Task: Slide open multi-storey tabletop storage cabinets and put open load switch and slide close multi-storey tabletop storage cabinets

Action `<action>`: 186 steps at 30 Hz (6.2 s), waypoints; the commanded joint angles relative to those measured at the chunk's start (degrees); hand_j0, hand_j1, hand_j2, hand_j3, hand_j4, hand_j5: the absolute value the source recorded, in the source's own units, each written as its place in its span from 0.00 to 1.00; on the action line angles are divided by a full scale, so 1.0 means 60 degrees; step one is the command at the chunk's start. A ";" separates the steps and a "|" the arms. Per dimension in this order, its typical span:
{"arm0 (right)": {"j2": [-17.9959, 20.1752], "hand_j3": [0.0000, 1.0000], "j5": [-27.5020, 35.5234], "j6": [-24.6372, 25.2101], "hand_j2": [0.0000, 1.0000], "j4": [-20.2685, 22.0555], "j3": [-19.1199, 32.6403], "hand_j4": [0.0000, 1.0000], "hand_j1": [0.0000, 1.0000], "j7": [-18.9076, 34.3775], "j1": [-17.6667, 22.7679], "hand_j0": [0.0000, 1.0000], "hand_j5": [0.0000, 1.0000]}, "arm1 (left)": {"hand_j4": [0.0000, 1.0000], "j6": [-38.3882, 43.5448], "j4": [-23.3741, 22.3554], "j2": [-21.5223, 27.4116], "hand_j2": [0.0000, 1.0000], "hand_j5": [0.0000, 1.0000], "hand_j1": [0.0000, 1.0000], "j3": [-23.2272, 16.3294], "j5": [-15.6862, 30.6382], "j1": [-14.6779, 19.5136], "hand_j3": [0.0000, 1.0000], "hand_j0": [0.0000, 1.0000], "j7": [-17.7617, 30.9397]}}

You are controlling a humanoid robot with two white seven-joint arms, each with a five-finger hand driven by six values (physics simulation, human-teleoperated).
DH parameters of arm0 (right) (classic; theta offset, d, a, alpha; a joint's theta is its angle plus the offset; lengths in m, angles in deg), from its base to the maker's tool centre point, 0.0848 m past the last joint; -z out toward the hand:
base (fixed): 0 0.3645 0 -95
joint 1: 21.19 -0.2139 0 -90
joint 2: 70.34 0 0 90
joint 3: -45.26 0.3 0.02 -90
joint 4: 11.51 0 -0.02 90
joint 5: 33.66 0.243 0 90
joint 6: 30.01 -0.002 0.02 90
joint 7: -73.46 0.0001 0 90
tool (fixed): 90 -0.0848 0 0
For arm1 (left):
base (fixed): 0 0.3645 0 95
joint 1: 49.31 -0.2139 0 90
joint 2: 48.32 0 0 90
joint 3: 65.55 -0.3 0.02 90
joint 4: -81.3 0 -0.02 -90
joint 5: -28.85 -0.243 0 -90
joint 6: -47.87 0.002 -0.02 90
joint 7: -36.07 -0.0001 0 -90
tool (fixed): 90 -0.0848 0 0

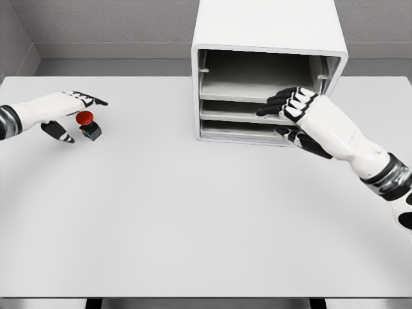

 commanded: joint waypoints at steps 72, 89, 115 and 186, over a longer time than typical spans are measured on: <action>-0.0739 0.77 -0.0092 -0.0002 0.77 -0.2829 -0.1925 0.77 0.77 0.0008 -0.1612 0.77 0.77 | 0.36 0.0026 0.1548 -0.0036 0.36 0.36 0.36 0.0250 0.0667 -0.0234 0.36 0.36 -0.0005; -0.0124 0.77 -0.0077 -0.0002 0.77 -0.1057 -0.0871 0.77 0.77 0.0023 -0.0074 0.77 0.77 | 0.37 0.0026 0.2661 0.0228 0.37 0.37 0.37 0.0645 0.1180 -0.0908 0.37 0.37 -0.0005; -0.0783 0.77 -0.0267 -0.0002 0.77 -0.2112 -0.0929 0.77 0.77 0.0066 -0.0645 0.77 0.77 | 0.37 0.0026 0.4493 0.0169 0.37 0.37 0.37 0.1378 0.1839 -0.1816 0.37 0.37 -0.0005; 0.0784 0.45 0.0860 -0.0002 0.45 -0.1965 0.2528 0.45 0.45 0.0052 0.2548 0.45 0.45 | 0.37 0.0026 0.6412 -0.2775 0.37 0.37 0.37 0.1319 0.1985 -0.1816 0.37 0.37 -0.0005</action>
